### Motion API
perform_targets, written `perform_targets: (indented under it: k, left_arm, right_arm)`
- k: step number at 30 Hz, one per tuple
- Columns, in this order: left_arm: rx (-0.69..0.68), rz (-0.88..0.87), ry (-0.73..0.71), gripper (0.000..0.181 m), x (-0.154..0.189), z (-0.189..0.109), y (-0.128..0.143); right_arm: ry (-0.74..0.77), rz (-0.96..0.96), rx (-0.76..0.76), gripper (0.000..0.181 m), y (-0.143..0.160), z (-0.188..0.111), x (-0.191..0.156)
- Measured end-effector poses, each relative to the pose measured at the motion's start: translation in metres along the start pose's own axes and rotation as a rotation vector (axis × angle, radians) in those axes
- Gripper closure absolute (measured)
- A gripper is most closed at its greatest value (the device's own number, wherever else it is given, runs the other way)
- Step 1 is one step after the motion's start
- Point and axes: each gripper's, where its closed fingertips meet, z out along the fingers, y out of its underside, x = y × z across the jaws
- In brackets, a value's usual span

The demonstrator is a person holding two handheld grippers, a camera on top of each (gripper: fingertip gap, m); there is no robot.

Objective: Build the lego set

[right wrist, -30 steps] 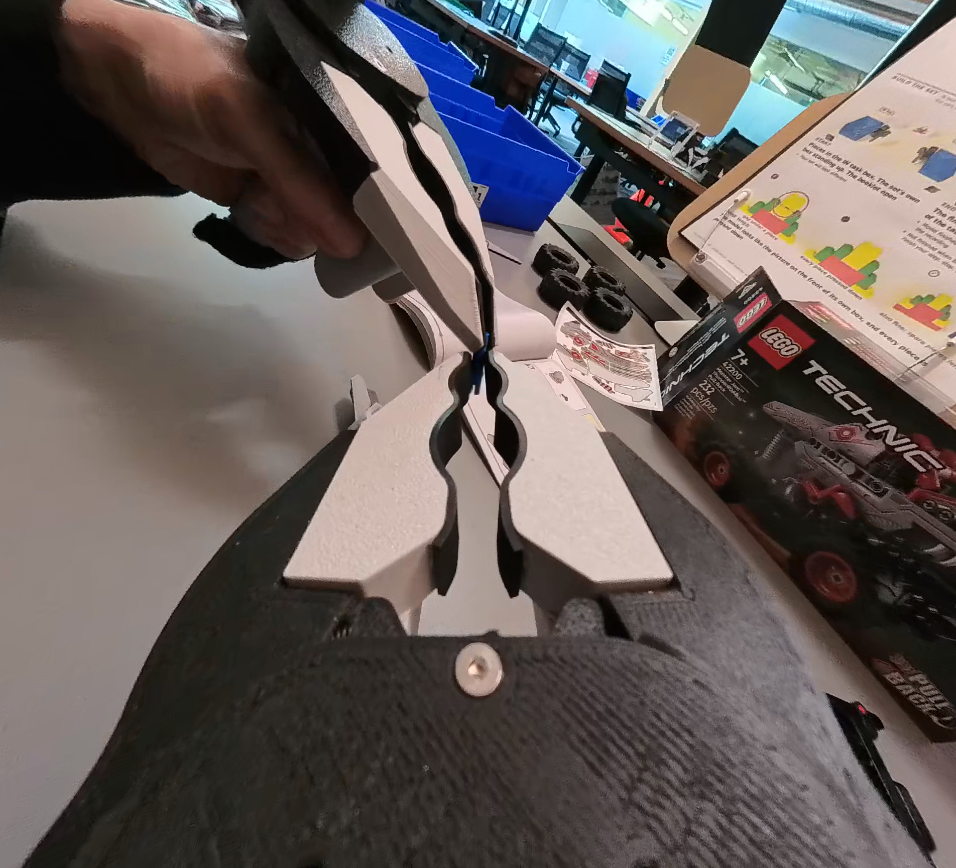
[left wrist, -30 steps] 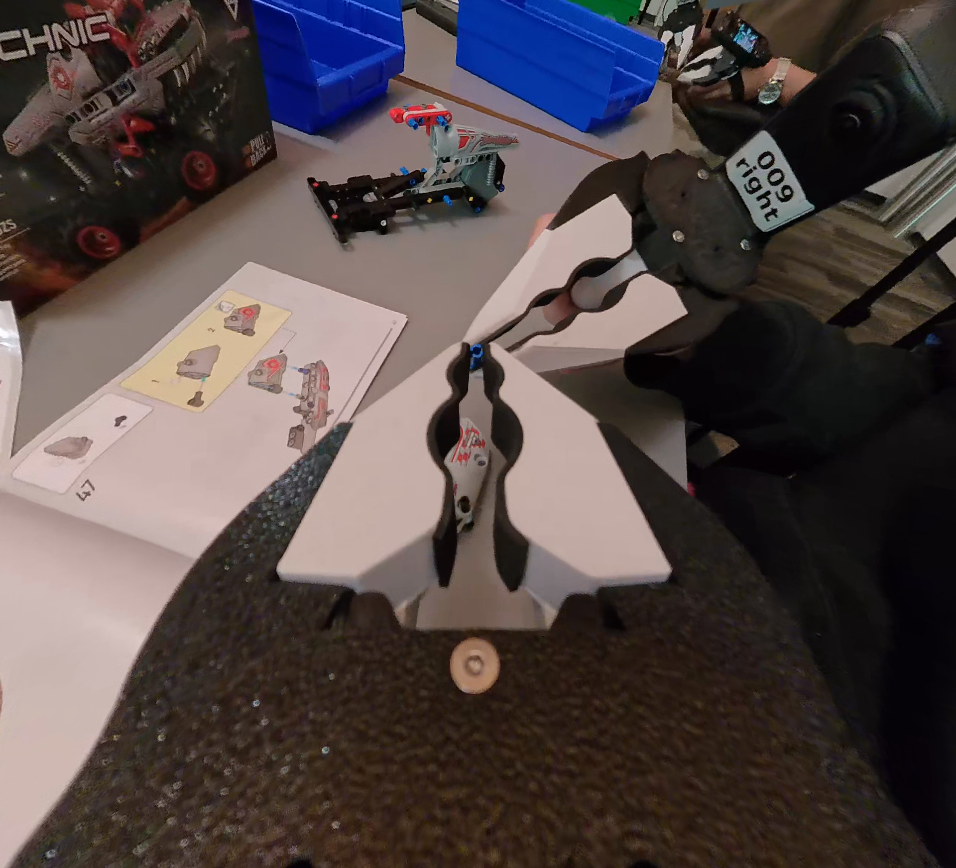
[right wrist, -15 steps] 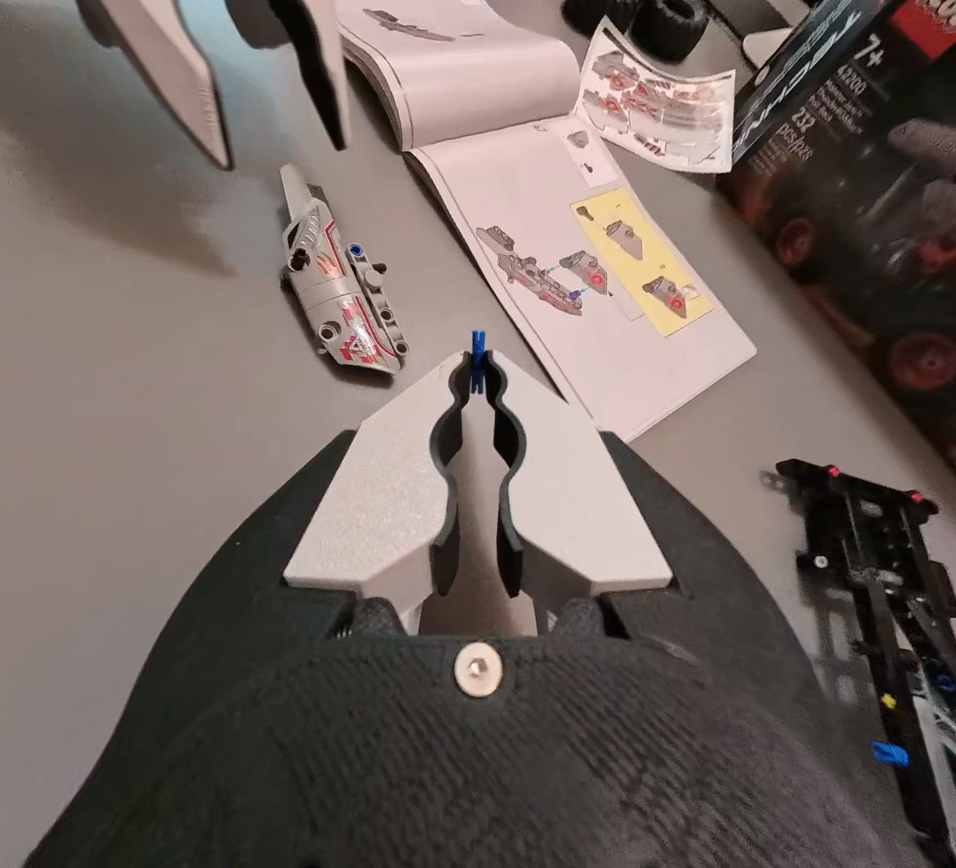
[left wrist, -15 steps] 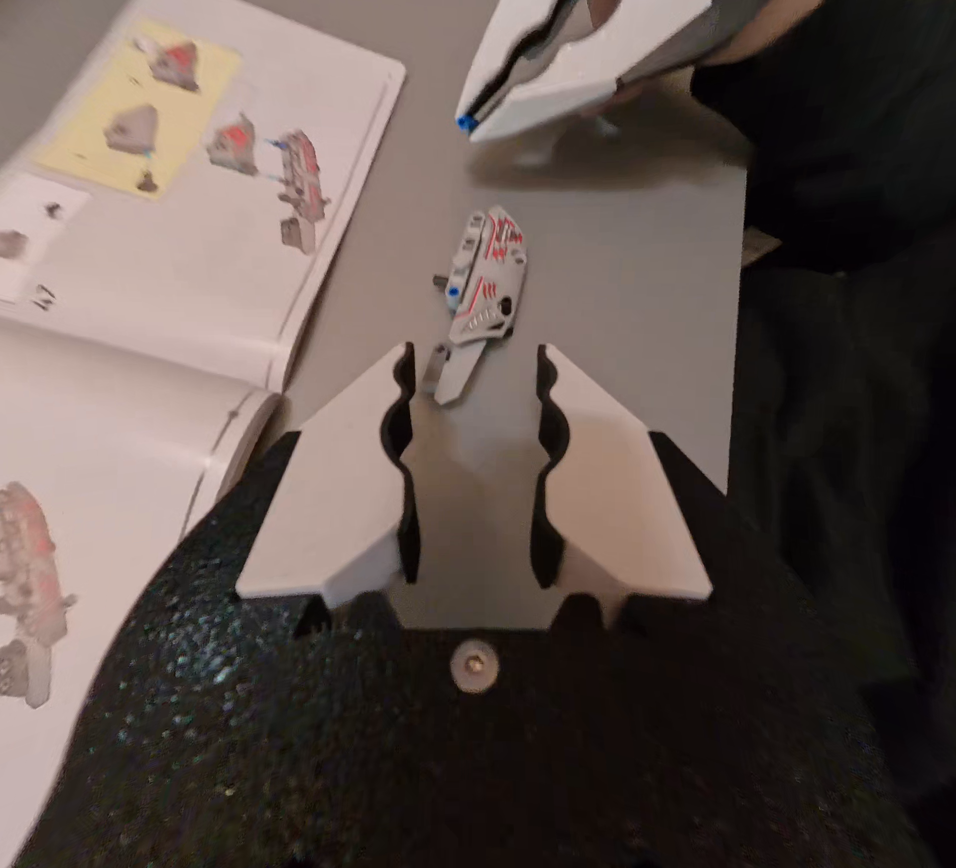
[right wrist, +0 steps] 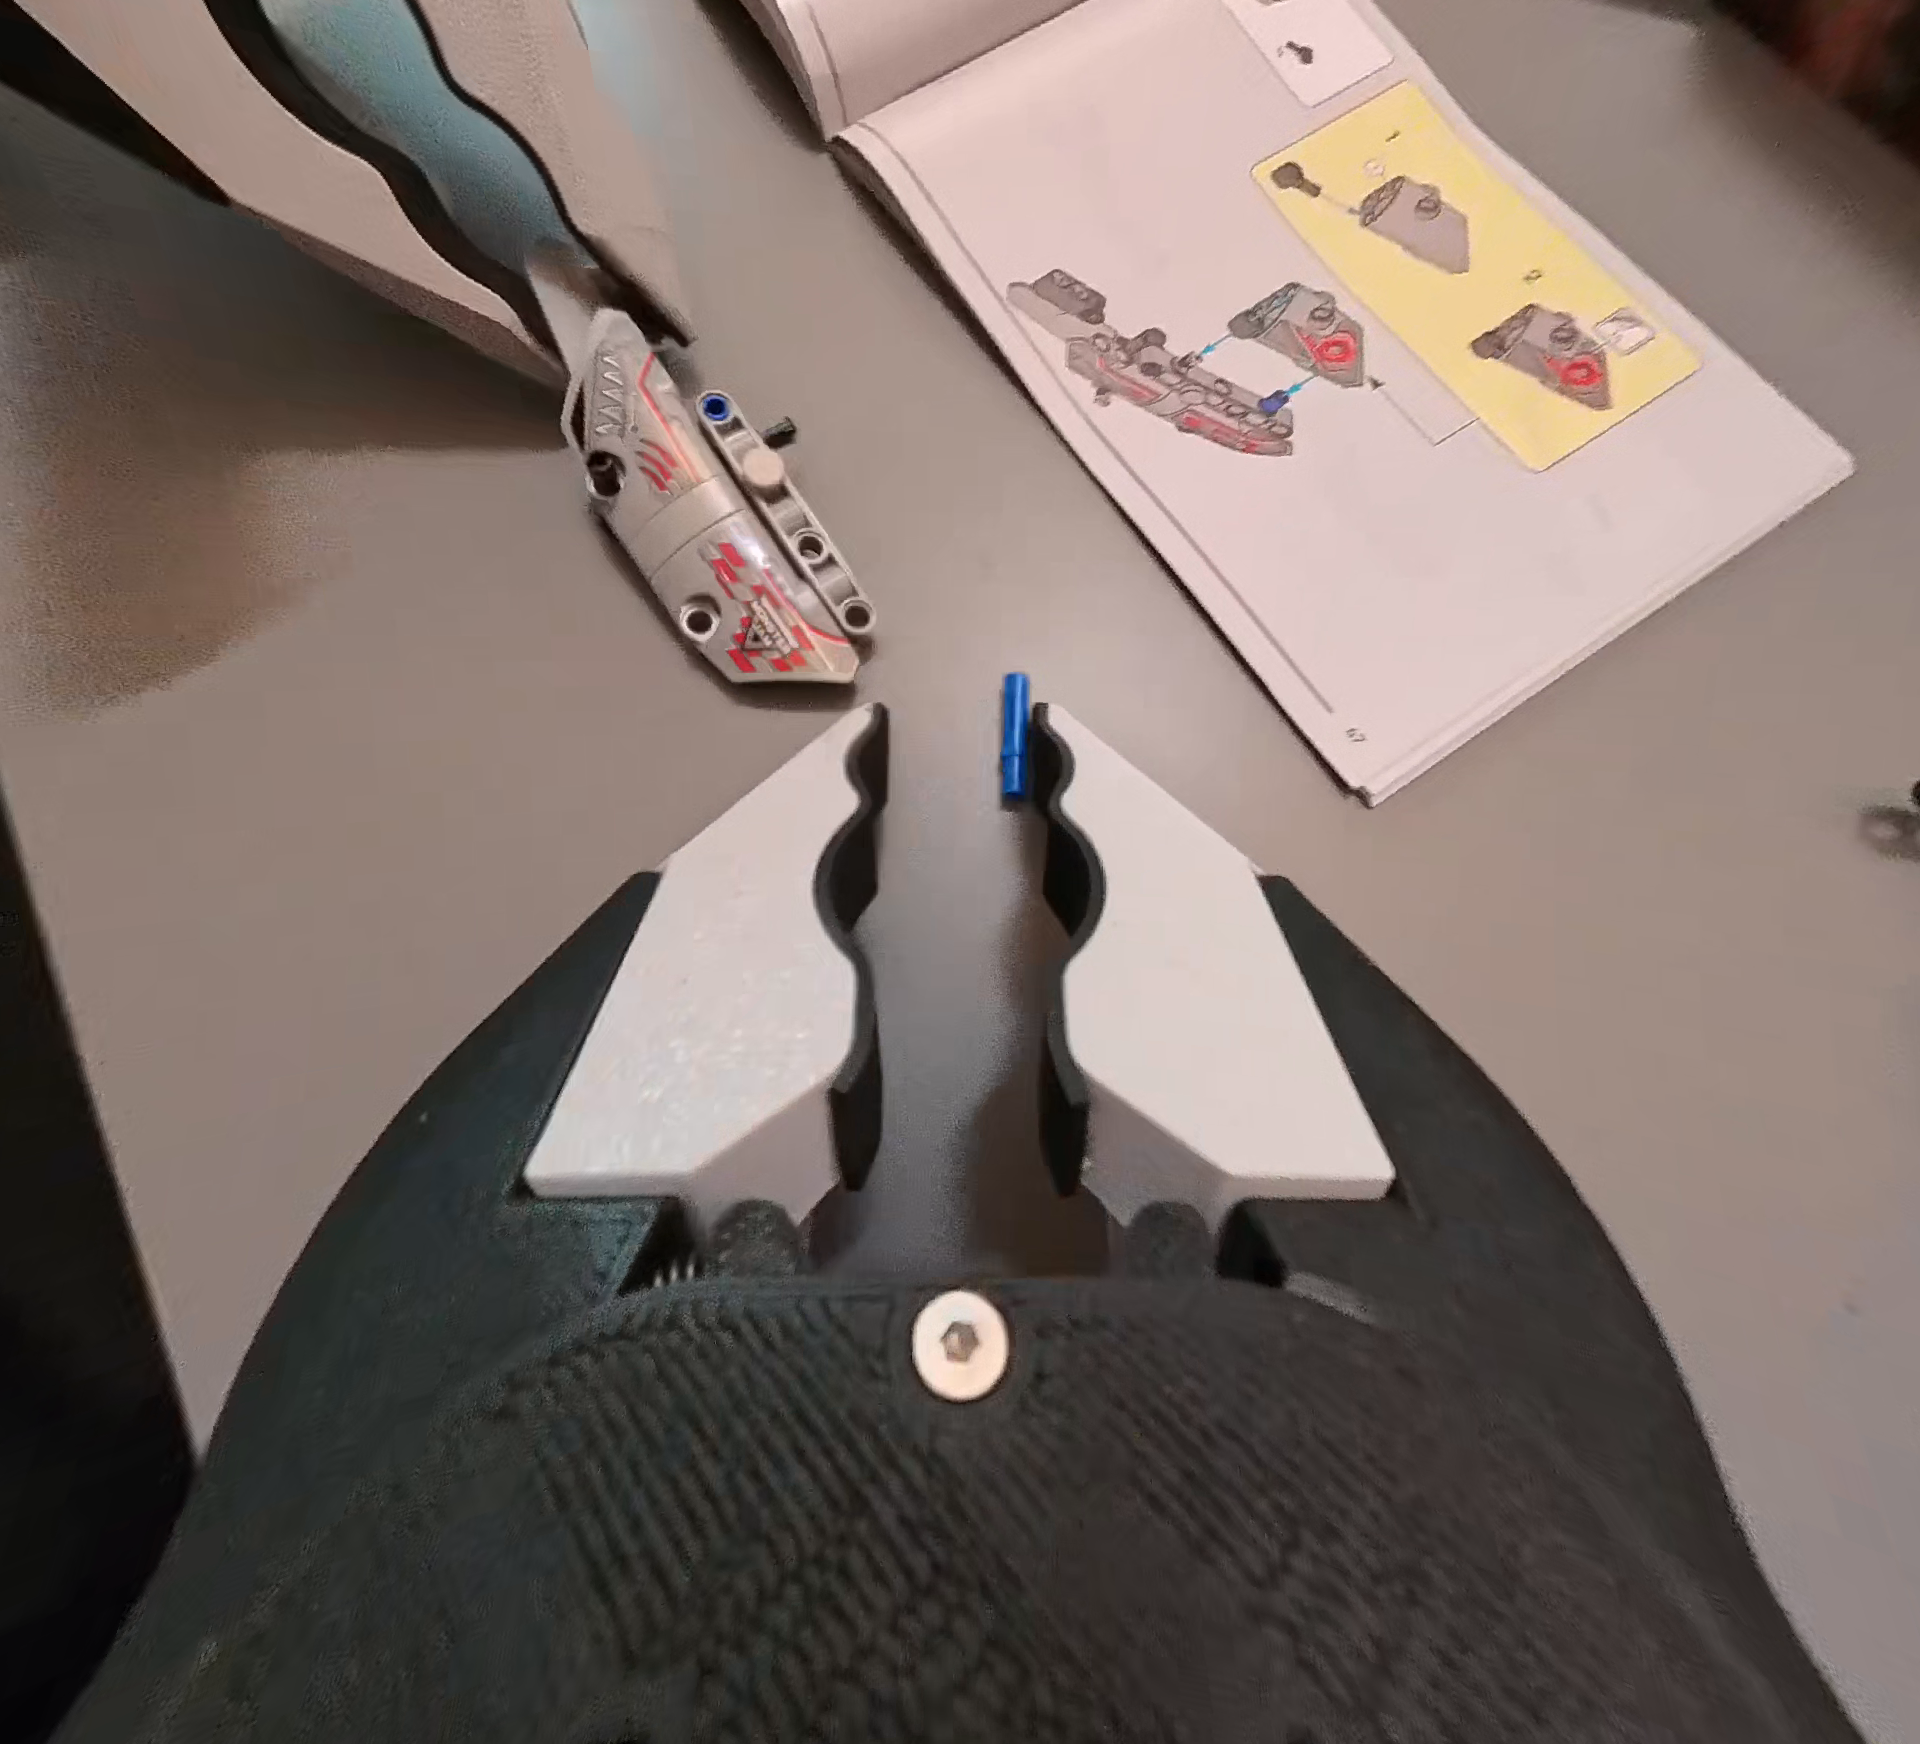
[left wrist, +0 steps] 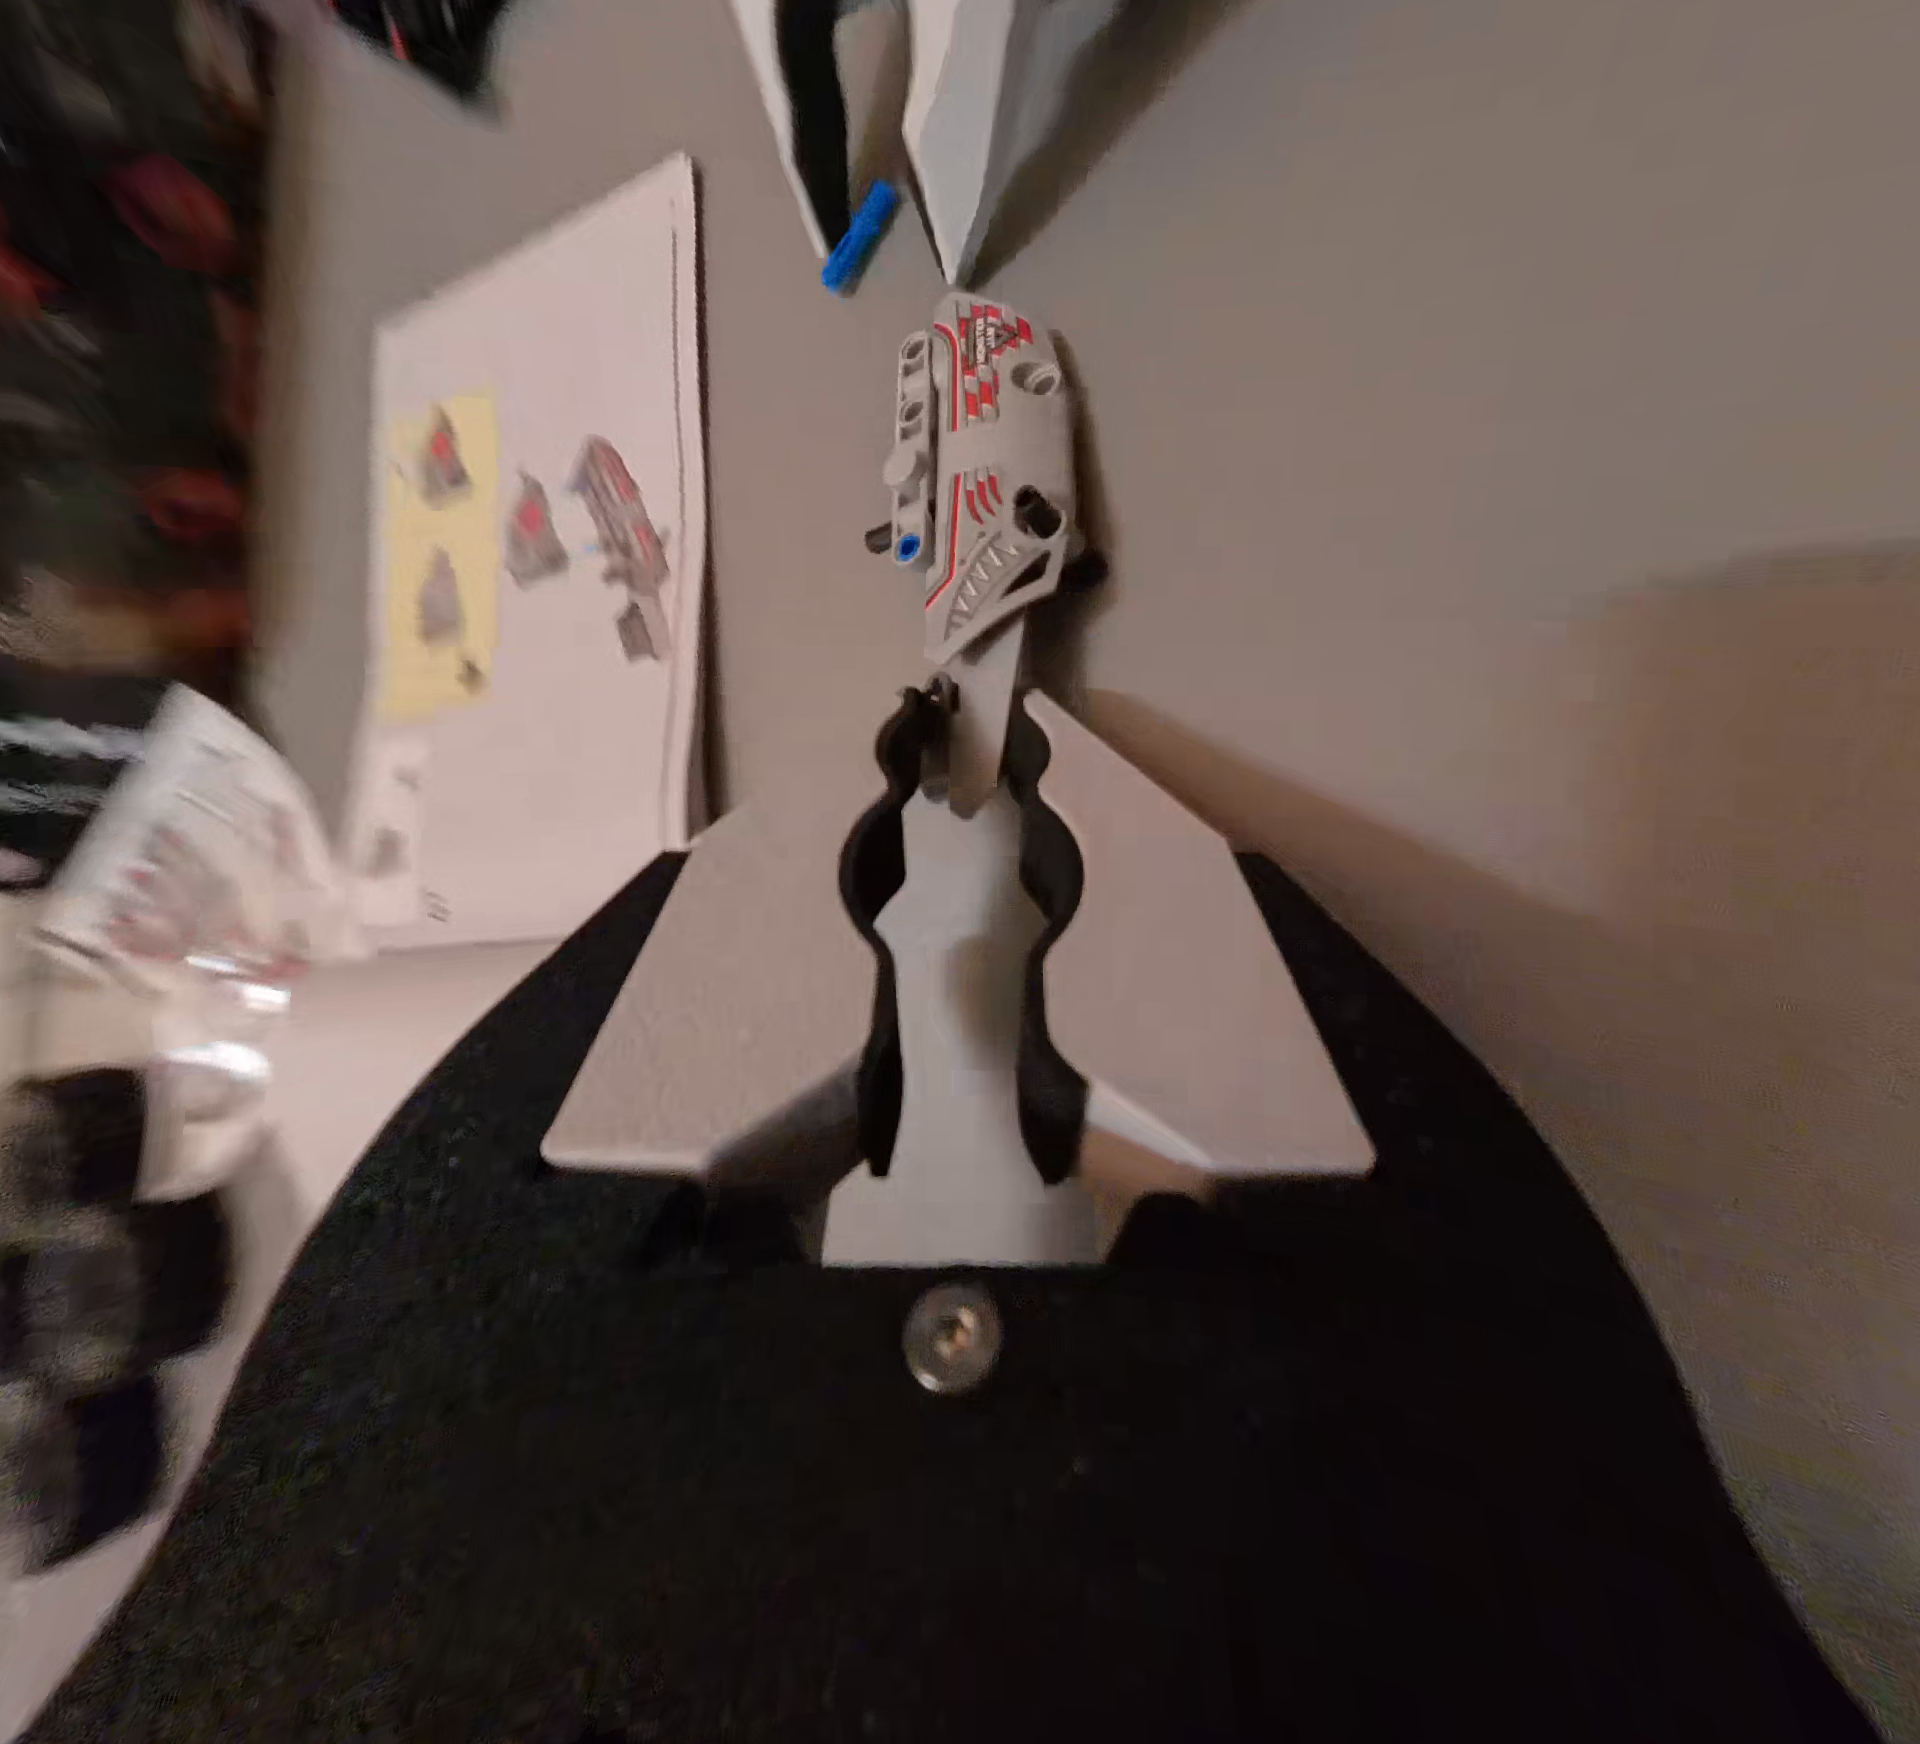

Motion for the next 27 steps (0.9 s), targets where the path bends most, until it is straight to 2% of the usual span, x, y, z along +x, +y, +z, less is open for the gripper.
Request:
perform_targets:
  k: [1, 4, 8, 11, 12, 16, 21, 23, 25, 27]
  left_arm:
    - [0.001, 0.123, -0.074, 0.169, -0.001, -0.002, -0.002]
    - [0.004, 0.425, -0.356, 0.169, -0.01, -0.015, -0.017]
    - [0.025, 0.751, -0.665, 0.177, -0.013, -0.035, -0.043]
    - [0.017, 0.811, -0.687, 0.177, -0.007, -0.03, -0.045]
    - [0.015, 0.869, -0.727, 0.177, -0.006, -0.031, -0.05]
    - [0.036, 1.045, -0.833, 0.177, -0.002, -0.038, -0.072]
    - [0.099, 1.244, -0.942, 0.176, 0.009, -0.053, -0.1]
    - [0.099, 1.298, -0.937, 0.176, 0.011, -0.053, -0.101]
    - [0.097, 1.322, -0.95, 0.177, 0.009, -0.055, -0.101]
    - [0.089, 1.303, -0.923, 0.174, 0.006, -0.053, -0.096]
  right_arm:
    - [-0.028, 0.008, 0.009, 0.149, 0.0, -0.001, -0.003]
    - [-0.082, 0.047, 0.085, 0.136, -0.003, -0.013, -0.006]
    - [-0.254, 0.096, 0.151, 0.126, -0.007, -0.026, -0.027]
    - [-0.236, 0.088, 0.156, 0.126, -0.009, -0.025, -0.027]
    - [-0.24, 0.089, 0.178, 0.12, -0.013, -0.025, -0.028]
    - [-0.371, 0.133, 0.354, 0.131, -0.041, -0.042, -0.042]
    - [-0.525, 0.142, 0.441, 0.135, -0.047, -0.056, -0.059]
    - [-0.6, 0.108, 0.497, 0.15, -0.052, -0.067, -0.072]
    - [-0.613, 0.082, 0.544, 0.162, -0.056, -0.073, -0.076]
    - [-0.582, 0.064, 0.543, 0.163, -0.055, -0.07, -0.075]
